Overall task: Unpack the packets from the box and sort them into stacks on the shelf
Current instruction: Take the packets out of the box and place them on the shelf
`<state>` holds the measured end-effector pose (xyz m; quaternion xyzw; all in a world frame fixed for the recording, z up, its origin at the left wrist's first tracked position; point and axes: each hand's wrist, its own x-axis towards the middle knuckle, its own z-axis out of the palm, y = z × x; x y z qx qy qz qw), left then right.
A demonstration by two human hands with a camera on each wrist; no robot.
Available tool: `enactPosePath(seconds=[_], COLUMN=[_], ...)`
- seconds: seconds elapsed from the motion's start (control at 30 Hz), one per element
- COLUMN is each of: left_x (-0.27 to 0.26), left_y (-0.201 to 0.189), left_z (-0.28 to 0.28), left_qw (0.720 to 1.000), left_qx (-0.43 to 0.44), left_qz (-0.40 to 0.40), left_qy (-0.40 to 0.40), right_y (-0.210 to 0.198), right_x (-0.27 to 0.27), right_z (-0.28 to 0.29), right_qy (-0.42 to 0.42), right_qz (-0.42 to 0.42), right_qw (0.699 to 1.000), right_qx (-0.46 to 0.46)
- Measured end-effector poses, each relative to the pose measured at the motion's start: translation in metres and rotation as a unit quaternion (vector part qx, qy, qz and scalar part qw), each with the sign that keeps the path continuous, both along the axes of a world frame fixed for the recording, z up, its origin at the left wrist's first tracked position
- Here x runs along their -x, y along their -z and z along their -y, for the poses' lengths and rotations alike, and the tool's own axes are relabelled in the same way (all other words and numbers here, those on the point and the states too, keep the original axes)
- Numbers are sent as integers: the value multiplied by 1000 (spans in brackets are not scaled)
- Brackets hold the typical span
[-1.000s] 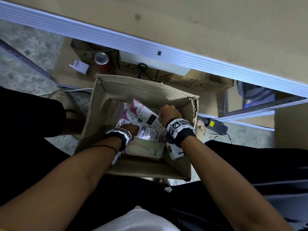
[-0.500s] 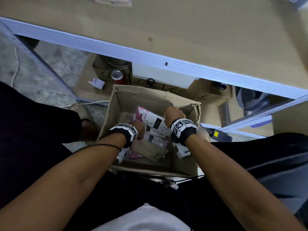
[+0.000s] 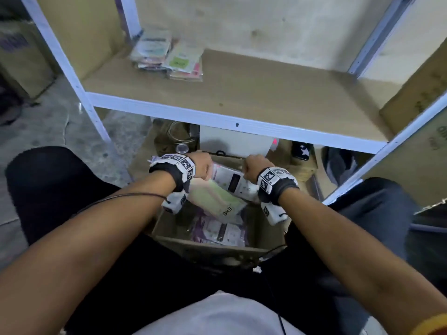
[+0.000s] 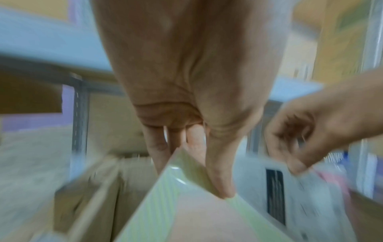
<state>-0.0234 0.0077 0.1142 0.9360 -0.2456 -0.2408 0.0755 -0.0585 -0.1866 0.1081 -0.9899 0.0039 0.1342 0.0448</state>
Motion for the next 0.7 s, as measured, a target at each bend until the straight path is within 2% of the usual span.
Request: enactPosePath(seconds=[0.2,0.3,0.53,0.7], left_x=[-8,-20,-46,-71], left_y=[-98,-142,-235,-249], left_z=[-21,-34,-67,-90], left_qw=[994,991,972,952], left_qx=[73,93,205,272], left_qz=[79,94,107,95], left_qy=[25,8,-27,-104], right_y=[-72,-108,-170,-185], right_x=[6,7,0,-19], right_z=[8,13,33,44], right_qy=[-29,-37,7,66], right_qz=[57,98,162,176], right_qw=[998,994,966,916], right_qx=[-14,-34,-201,-355])
